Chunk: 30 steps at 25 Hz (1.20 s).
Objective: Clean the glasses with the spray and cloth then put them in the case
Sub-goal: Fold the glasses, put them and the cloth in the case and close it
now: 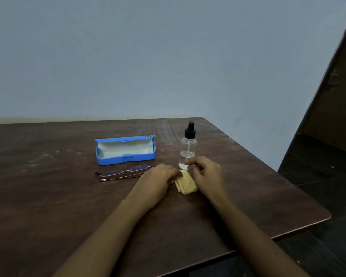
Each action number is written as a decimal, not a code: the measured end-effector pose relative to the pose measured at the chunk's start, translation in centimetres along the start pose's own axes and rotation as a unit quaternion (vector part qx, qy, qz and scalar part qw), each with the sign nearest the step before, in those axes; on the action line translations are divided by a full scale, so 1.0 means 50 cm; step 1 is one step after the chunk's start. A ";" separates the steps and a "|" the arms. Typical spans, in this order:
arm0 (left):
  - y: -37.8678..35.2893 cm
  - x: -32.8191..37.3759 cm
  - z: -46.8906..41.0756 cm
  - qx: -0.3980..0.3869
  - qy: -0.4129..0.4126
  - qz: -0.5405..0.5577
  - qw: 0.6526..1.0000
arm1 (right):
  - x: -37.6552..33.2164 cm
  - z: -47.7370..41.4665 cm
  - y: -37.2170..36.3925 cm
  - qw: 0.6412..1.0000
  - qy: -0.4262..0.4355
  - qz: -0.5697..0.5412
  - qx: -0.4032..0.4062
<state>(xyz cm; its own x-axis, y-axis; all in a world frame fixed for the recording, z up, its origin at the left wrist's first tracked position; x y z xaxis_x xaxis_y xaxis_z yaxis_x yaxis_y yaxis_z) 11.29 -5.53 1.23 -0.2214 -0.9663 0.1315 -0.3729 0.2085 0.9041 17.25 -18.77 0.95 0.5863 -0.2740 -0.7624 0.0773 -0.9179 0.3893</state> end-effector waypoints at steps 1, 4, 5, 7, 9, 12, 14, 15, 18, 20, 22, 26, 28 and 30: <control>-0.001 0.000 0.002 0.000 -0.009 0.001 1.000 | 0.005 -0.001 -0.002 1.000 -0.006 0.017 -0.004; 0.009 0.000 0.004 0.005 -0.017 0.000 1.000 | 0.018 0.000 -0.003 0.998 -0.030 0.058 -0.018; 0.010 0.001 0.004 0.006 -0.019 -0.001 1.000 | 0.016 0.001 -0.003 0.998 -0.030 0.059 -0.022; 0.006 0.000 0.006 0.007 -0.017 0.002 1.000 | 0.010 0.000 -0.003 0.998 -0.028 0.050 -0.032; 0.000 0.002 0.010 0.006 -0.001 0.006 1.000 | 0.006 -0.002 -0.002 0.998 -0.028 0.034 -0.043; -0.004 0.006 0.015 0.013 0.024 0.003 1.000 | 0.005 -0.002 0.000 0.998 -0.040 -0.014 -0.048; -0.002 0.011 0.019 0.024 0.045 0.013 0.999 | 0.005 -0.002 0.002 0.995 -0.055 -0.075 -0.034; -0.001 0.012 0.020 0.029 0.057 0.020 0.998 | 0.005 -0.002 0.003 0.992 -0.063 -0.108 -0.025; 0.003 0.024 0.024 0.041 0.078 0.030 0.996 | 0.002 -0.001 0.001 0.977 -0.080 -0.197 -0.031; 0.007 0.031 0.026 0.050 0.087 0.037 0.994 | -0.001 -0.001 -0.002 0.968 -0.080 -0.233 -0.045; 0.014 0.033 0.029 0.069 0.096 0.042 0.992 | -0.006 0.000 -0.005 0.960 -0.073 -0.264 -0.055; 0.019 0.023 0.030 0.107 0.118 0.041 0.986 | -0.012 0.002 -0.012 0.942 -0.050 -0.319 -0.088; 0.018 0.017 0.031 0.118 0.137 0.053 0.982 | -0.018 0.004 -0.014 0.932 -0.040 -0.345 -0.100; 0.018 0.011 0.031 0.120 0.152 0.068 0.979 | -0.025 0.007 -0.014 0.922 -0.042 -0.370 -0.104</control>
<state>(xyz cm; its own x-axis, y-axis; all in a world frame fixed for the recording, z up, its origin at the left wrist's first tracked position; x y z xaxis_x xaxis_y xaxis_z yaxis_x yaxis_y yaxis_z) 9.43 -5.66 1.48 -0.0202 -0.9196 0.3924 -0.5682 0.3335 0.7523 16.18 -17.86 1.45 0.2462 0.3765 -0.8931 0.5892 -0.7898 -0.1705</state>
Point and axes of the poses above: each hand's wrist, its own z-axis away from the middle knuckle, its own y-axis out of the back of the hand, x = y × z, the point moved 3 cm from there along -z, towards the middle knuckle, and after that the axes turned 11 degrees about -z, right-handed, at the moved point
